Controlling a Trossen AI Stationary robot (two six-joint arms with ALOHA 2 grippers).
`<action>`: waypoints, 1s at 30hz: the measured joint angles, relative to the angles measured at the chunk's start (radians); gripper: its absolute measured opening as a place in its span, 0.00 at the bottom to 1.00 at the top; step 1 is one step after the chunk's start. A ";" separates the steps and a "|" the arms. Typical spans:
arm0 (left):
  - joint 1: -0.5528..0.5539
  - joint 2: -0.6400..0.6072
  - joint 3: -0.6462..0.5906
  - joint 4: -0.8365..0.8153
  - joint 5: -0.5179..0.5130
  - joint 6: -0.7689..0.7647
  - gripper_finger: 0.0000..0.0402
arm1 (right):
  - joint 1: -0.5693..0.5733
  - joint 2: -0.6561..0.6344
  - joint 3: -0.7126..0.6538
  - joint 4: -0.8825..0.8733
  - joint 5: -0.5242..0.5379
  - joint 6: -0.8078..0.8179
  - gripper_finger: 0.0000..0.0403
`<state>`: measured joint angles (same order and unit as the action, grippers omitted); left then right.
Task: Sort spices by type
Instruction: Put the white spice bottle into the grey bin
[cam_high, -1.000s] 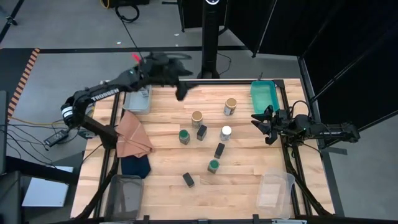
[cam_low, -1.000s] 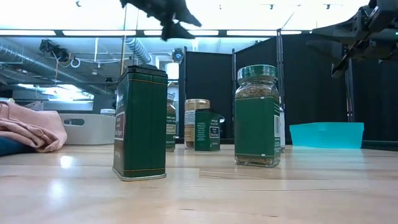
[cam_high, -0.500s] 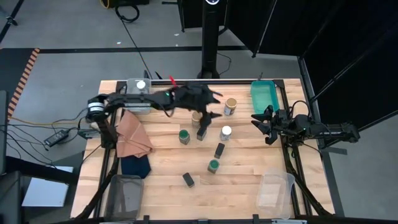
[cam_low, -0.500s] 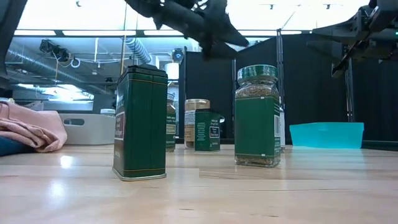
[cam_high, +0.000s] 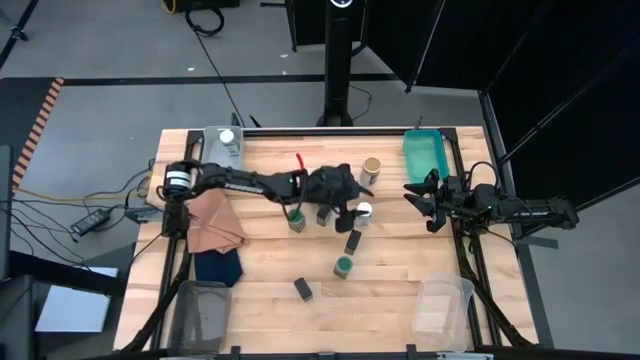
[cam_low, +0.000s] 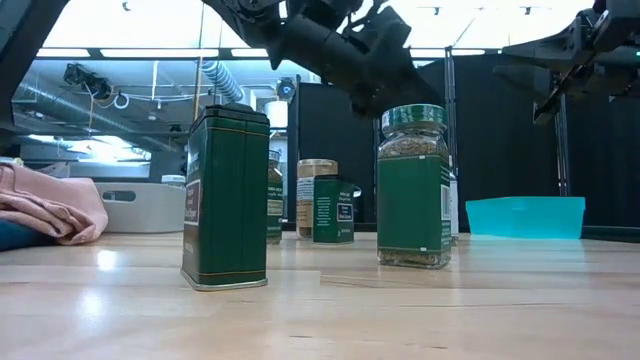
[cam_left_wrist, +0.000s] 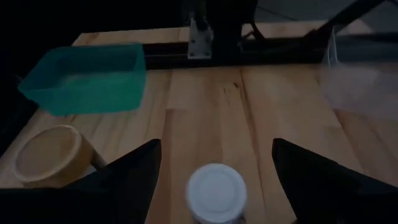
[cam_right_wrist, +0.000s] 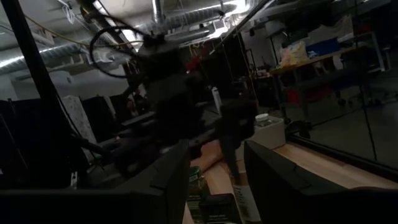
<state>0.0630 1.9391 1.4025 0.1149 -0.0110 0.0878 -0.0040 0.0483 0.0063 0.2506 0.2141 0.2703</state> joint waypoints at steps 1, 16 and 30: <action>-0.008 0.007 0.000 0.012 -0.018 0.009 0.77 | 0.000 0.000 0.000 0.000 0.000 0.000 0.40; -0.005 0.066 0.000 0.023 -0.057 -0.026 0.77 | 0.001 0.000 0.000 -0.011 -0.004 0.016 0.40; -0.006 0.129 0.000 0.018 -0.035 -0.066 0.77 | 0.001 0.006 0.000 -0.029 -0.006 0.027 0.40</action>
<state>0.0570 2.0685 1.4025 0.1333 -0.0460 0.0220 -0.0032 0.0547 0.0063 0.2214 0.2085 0.2970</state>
